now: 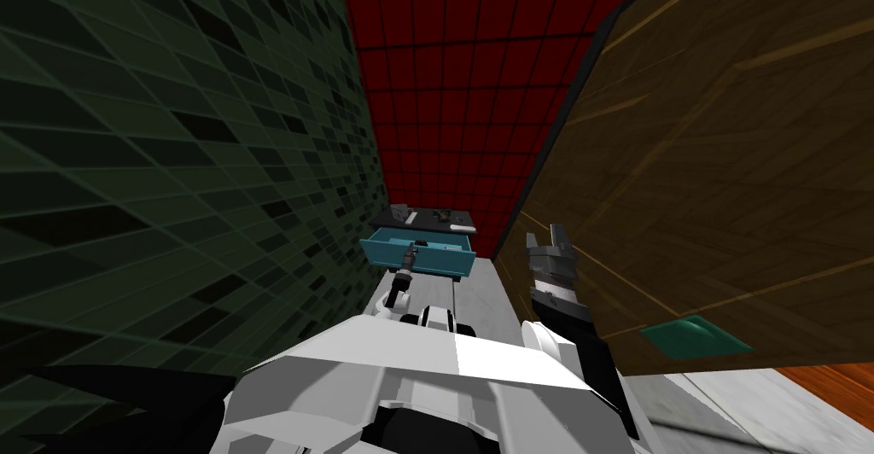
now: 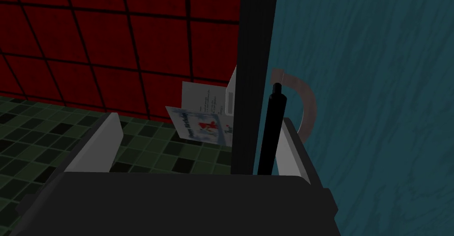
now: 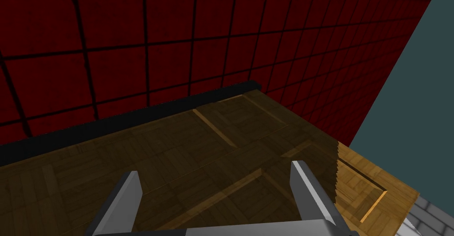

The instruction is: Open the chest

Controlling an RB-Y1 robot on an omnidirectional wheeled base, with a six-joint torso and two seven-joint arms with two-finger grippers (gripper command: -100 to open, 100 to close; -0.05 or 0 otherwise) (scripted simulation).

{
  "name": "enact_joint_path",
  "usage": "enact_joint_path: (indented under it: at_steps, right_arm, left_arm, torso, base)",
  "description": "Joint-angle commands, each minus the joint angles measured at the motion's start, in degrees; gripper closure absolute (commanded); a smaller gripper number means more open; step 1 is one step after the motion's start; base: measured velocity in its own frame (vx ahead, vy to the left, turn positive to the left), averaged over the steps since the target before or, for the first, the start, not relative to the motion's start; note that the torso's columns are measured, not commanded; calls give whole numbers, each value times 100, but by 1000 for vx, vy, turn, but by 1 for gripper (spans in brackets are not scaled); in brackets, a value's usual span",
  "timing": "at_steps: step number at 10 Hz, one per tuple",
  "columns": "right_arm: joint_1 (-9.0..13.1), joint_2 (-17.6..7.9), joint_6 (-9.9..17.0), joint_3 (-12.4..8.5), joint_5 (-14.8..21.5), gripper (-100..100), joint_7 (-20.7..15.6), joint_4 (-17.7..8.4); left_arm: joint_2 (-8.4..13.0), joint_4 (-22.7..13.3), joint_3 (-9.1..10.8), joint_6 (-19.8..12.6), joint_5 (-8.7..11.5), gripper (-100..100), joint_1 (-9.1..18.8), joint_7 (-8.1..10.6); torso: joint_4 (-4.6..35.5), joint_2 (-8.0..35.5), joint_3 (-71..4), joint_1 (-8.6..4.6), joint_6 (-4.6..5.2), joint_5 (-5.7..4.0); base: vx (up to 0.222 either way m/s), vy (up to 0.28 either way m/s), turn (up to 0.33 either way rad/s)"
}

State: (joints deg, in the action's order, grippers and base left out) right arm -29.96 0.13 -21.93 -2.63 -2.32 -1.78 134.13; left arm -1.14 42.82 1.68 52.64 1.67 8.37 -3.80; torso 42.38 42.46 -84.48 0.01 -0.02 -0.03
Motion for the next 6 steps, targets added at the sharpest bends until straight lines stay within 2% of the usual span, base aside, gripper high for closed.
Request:
enact_joint_path:
  at_steps: [1,6]
  right_arm:
    - [0,0,0,0,0,0,0,0]
    - [-1,0,0,0,0,0,0,0]
  left_arm:
    - [-1,24,-2,-63,-1,0,0,0]
    - [-4,7,-3,-71,-1,0,-16,1]
  torso:
    - [0,-5,-1,-4,-2,-2]
    - [-9,-18,-9,-1,2,2]
  base:
    - [0,0,0]
    - [0,0,0]
